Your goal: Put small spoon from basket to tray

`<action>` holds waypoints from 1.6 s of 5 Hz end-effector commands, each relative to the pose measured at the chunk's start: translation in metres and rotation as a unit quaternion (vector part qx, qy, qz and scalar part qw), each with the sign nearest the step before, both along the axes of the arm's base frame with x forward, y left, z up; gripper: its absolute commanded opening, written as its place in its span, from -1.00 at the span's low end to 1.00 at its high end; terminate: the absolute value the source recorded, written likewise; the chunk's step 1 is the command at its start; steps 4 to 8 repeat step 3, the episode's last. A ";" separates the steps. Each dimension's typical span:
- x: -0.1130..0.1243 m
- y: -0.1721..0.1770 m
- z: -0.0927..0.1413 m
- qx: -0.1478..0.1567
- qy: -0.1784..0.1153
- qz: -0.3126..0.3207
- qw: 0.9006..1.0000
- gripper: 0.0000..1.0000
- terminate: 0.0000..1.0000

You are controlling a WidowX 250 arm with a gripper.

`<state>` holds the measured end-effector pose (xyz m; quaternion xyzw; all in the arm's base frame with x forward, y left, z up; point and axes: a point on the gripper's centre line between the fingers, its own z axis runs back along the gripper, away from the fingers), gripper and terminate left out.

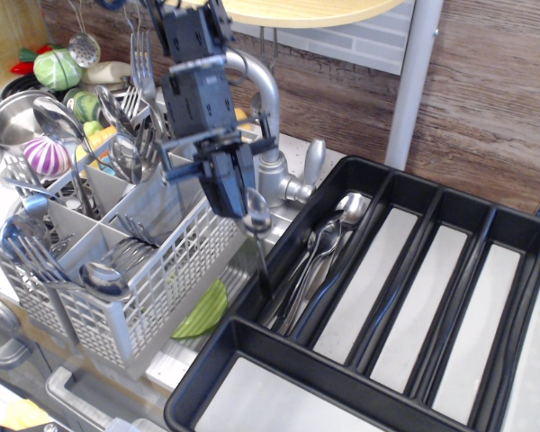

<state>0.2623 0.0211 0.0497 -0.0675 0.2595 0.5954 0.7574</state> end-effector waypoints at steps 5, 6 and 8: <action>0.021 0.003 -0.038 0.049 0.001 0.093 0.994 1.00 1.00; 0.021 0.003 -0.038 0.049 0.001 0.093 0.994 1.00 1.00; 0.021 0.003 -0.038 0.049 0.001 0.093 0.994 1.00 1.00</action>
